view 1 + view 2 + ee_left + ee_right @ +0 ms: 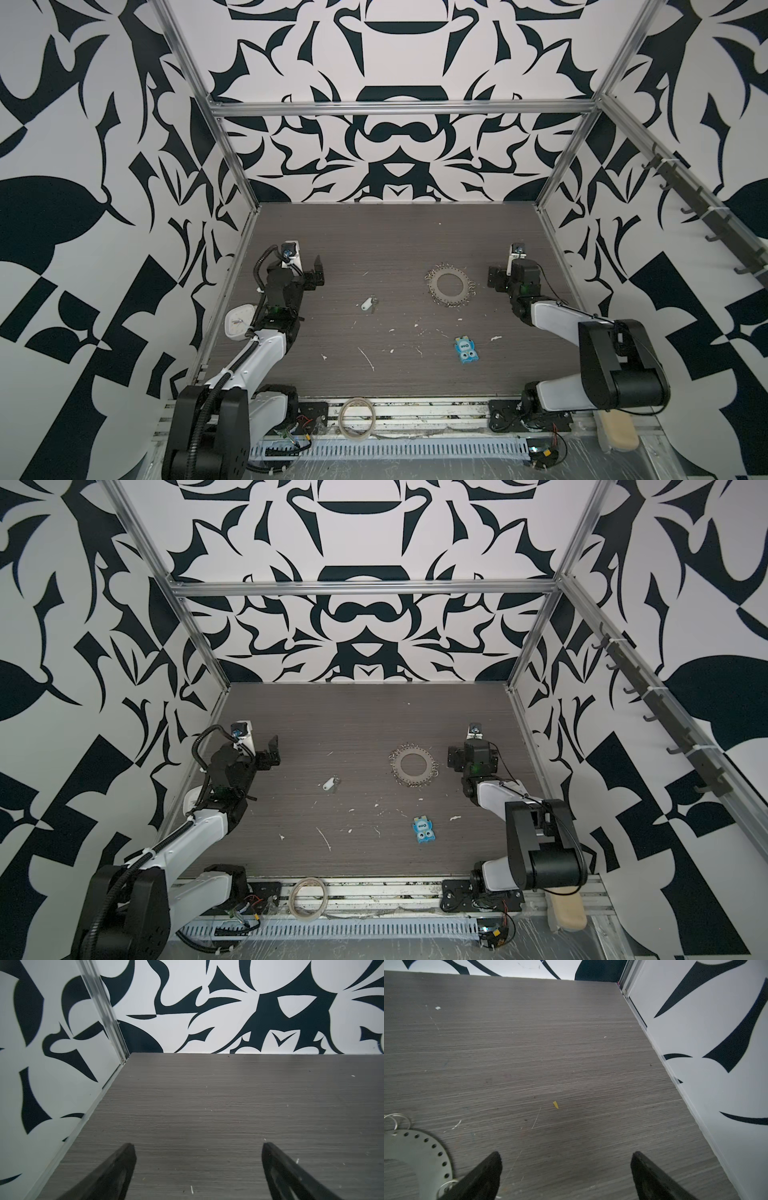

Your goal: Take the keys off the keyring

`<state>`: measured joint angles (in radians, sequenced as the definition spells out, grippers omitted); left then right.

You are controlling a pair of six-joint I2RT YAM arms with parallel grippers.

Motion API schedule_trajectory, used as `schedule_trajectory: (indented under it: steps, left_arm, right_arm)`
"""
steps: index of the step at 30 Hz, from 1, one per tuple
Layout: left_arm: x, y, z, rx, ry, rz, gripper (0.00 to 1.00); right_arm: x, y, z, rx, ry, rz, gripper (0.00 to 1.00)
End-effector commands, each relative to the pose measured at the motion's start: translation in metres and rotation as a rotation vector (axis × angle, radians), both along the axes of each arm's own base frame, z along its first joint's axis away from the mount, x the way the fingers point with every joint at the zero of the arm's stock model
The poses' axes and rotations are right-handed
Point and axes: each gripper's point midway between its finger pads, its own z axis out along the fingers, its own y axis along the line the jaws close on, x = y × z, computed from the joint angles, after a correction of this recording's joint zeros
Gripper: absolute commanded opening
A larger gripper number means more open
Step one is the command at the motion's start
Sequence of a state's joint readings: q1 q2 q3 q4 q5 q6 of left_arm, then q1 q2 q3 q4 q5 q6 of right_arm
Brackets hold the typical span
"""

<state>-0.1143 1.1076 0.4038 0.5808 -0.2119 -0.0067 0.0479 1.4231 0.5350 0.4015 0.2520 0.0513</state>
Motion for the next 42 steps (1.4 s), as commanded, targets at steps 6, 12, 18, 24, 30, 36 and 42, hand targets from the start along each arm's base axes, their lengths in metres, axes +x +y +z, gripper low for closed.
schedule_trajectory:
  steps: [6, 12, 18, 24, 30, 36, 42]
  left_arm:
    - [-0.005, 0.022, 0.007, 0.016, -0.06, 0.088, 0.99]
    - [-0.009, 0.035, -0.012, -0.003, -0.047, 0.126, 0.99]
    - [-0.012, 0.041, -0.03, -0.051, -0.037, 0.15, 0.99]
    - [-0.019, 0.059, -0.045, -0.066, -0.065, 0.225, 0.99]
    - [-0.004, 0.046, -0.081, -0.066, -0.045, 0.127, 0.99]
    - [0.013, 0.04, -0.092, -0.061, 0.078, 0.093, 0.99]
    - [0.027, 0.049, -0.097, -0.08, 0.136, 0.12, 0.99]
  right_arm:
    - [-0.008, -0.003, 0.013, 0.021, -0.196, -0.035, 1.0]
    - [-0.013, 0.015, 0.002, -0.01, -0.324, 0.054, 1.0]
    - [0.001, 0.026, -0.009, -0.019, -0.191, 0.098, 1.0]
    - [0.001, 0.022, -0.008, -0.023, -0.201, 0.079, 1.0]
    - [0.001, 0.023, -0.009, -0.024, -0.196, 0.086, 1.0]
    - [0.002, 0.025, -0.009, -0.019, -0.2, 0.096, 1.0]
    - [0.003, 0.034, -0.01, 0.025, -0.187, 0.172, 1.0]
